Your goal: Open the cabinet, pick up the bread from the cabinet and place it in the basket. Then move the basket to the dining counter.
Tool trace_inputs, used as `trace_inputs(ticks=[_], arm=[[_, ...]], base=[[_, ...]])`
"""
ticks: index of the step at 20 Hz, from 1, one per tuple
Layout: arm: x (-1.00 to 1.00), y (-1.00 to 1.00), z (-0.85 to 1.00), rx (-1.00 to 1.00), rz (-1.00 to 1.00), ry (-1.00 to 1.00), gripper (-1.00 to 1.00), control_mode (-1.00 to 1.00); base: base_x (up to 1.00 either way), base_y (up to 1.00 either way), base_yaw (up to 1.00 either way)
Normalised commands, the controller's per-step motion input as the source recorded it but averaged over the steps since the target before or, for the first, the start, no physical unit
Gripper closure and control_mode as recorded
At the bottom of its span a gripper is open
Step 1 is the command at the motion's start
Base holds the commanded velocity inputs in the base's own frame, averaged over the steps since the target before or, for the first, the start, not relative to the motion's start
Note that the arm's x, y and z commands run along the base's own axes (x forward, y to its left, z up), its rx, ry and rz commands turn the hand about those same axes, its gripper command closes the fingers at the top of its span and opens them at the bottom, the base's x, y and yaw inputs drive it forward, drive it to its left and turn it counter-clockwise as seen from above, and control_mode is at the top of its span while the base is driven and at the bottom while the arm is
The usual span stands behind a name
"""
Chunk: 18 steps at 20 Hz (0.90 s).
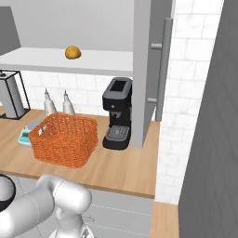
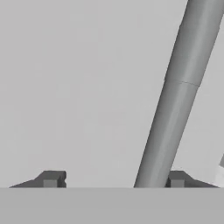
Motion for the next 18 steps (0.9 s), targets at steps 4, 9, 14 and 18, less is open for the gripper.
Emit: trace_inputs(ticks=[4, 9, 14, 18], arm=[[-0.44, 0.08, 0.11, 0.00, -0.12, 0.00, -1.00, -1.00], [-0.66, -0.14, 0.05, 0.05, -0.06, 0.00, -1.00, -1.00], [-0.60, -0.65, 0.04, 0.44, 0.01, 0.00, -1.00, -1.00], [-0.14, -1.00, 0.00, 0.73, 0.16, 0.00, -1.00, -1.00]], base=[[0.00, 0.00, 0.00], [0.00, 0.00, 0.00], [0.00, 0.00, 0.00], [0.00, 0.00, 0.00]])
